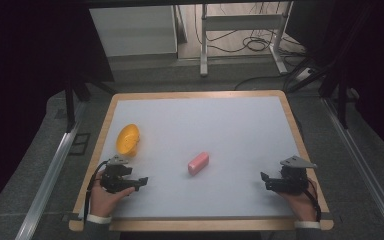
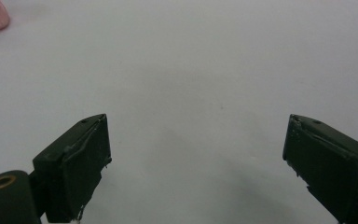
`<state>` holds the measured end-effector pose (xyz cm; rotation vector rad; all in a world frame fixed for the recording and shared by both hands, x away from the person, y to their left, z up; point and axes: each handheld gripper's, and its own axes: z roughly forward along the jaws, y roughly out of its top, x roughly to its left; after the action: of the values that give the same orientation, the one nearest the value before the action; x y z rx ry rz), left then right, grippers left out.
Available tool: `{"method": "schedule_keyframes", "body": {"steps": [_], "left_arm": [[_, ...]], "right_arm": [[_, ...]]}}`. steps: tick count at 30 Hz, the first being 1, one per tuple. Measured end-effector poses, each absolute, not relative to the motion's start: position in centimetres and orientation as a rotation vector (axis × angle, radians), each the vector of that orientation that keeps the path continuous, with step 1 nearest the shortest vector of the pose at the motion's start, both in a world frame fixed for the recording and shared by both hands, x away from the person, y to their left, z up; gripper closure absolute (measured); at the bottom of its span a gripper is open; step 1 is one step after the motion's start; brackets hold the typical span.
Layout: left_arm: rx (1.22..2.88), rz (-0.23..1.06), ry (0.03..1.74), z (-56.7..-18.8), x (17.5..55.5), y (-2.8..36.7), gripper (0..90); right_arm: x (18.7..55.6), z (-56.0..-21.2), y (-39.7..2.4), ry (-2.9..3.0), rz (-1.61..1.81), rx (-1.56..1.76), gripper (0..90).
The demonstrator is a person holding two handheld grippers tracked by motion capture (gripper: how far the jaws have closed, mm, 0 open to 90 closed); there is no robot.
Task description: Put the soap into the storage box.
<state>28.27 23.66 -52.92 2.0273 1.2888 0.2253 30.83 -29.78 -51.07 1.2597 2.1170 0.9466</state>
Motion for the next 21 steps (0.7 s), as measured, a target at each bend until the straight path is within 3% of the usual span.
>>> {"method": "schedule_keyframes", "body": {"steps": [21], "left_arm": [[2.055,0.234,1.282,-52.8,27.69,23.51,19.3]], "right_arm": [[30.61,-51.23,-29.41,2.151,0.978,1.204,8.4]]}}
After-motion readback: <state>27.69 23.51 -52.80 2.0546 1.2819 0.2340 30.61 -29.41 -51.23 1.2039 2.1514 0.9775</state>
